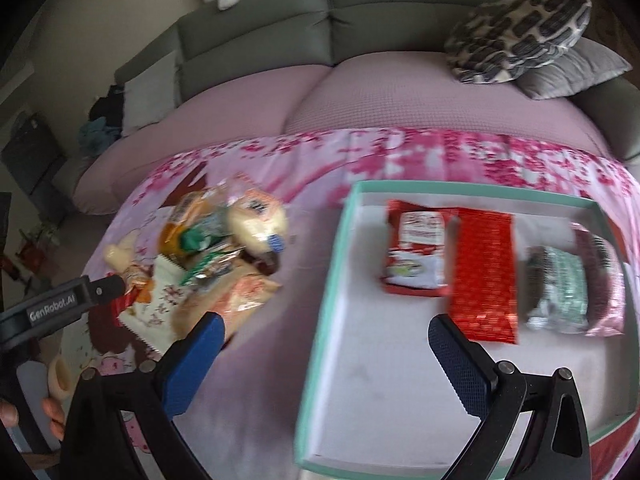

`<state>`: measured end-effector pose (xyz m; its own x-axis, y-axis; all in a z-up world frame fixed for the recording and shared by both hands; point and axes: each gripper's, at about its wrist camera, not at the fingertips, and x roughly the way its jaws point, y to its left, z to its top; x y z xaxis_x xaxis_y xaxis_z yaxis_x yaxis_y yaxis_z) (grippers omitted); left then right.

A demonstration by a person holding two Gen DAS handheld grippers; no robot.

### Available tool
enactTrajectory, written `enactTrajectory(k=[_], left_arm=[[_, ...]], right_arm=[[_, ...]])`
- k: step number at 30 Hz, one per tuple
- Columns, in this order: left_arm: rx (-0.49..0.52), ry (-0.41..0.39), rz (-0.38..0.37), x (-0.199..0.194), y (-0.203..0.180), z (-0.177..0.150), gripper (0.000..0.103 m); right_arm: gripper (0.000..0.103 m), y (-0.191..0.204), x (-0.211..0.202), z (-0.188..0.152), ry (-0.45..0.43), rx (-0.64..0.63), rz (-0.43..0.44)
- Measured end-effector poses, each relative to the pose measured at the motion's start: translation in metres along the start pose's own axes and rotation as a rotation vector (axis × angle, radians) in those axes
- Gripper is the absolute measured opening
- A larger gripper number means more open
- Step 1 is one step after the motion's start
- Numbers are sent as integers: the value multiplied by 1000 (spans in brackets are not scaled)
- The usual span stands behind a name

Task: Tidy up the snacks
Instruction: 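Move both open grippers back over the snack pile, then grasp the tan bread packet with the right gripper while the left grasps the red triangular chip packet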

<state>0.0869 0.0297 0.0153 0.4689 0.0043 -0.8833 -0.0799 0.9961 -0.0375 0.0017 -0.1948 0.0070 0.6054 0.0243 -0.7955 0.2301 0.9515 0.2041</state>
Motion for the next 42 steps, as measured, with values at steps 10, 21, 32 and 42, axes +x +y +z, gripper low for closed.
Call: enactTrajectory(k=[10, 21, 32, 42], left_arm=[[-63, 64, -30, 21, 26, 7, 91], [-76, 126, -94, 40, 35, 20, 91], [-98, 168, -209, 59, 30, 38, 91], [-103, 212, -246, 79, 16, 36, 78]], right_arm=[[103, 45, 20, -6, 18, -98, 28], [103, 61, 36, -7, 55, -118, 0], [103, 79, 68, 3, 108, -98, -10], [103, 81, 97, 4, 156, -60, -16]])
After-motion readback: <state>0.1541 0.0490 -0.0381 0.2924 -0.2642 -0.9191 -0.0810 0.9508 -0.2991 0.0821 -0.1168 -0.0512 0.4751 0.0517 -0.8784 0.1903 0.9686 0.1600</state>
